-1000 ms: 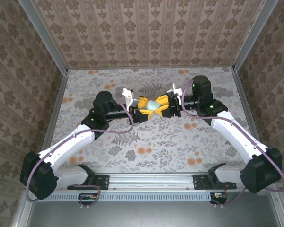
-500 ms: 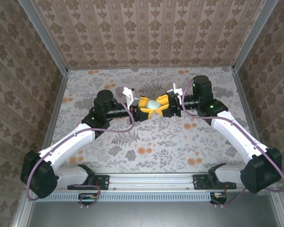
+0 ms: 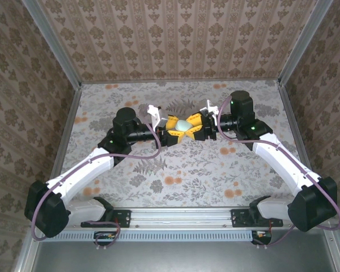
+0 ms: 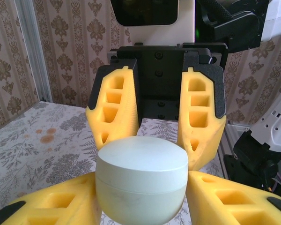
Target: Insert the wireless bluetooth earbuds into the charging case
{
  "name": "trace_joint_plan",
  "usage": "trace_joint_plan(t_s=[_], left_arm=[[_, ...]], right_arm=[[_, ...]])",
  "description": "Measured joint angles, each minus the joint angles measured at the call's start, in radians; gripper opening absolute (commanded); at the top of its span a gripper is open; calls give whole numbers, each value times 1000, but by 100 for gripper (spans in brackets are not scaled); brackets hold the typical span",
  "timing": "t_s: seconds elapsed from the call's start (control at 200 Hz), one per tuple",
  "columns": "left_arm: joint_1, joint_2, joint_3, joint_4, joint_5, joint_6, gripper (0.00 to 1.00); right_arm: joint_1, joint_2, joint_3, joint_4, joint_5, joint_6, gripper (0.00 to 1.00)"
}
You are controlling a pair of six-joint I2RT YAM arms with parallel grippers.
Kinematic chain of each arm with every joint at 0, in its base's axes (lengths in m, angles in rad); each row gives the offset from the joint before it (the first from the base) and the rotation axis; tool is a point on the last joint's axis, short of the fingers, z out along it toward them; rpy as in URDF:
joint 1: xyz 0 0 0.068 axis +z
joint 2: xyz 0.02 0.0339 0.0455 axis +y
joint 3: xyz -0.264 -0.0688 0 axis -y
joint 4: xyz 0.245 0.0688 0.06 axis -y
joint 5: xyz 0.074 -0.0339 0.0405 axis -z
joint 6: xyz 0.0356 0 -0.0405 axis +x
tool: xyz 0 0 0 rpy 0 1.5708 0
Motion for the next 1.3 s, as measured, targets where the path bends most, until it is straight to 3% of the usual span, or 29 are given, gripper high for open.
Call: trace_joint_plan(t_s=[0.745, 0.885, 0.99, 1.295], left_arm=[[1, 0, 11, -39, 19, 13, 30], [1, 0, 11, -41, 19, 13, 33], [1, 0, 11, -43, 19, 16, 45], [-1, 0, 12, -44, 23, 19, 48]], right_arm=[[-2, -1, 0, -27, -27, -23, 39], [-2, -1, 0, -29, -27, -26, 39], [-2, -1, 0, -30, -27, -27, 39], [-2, -1, 0, -31, -27, -46, 38]])
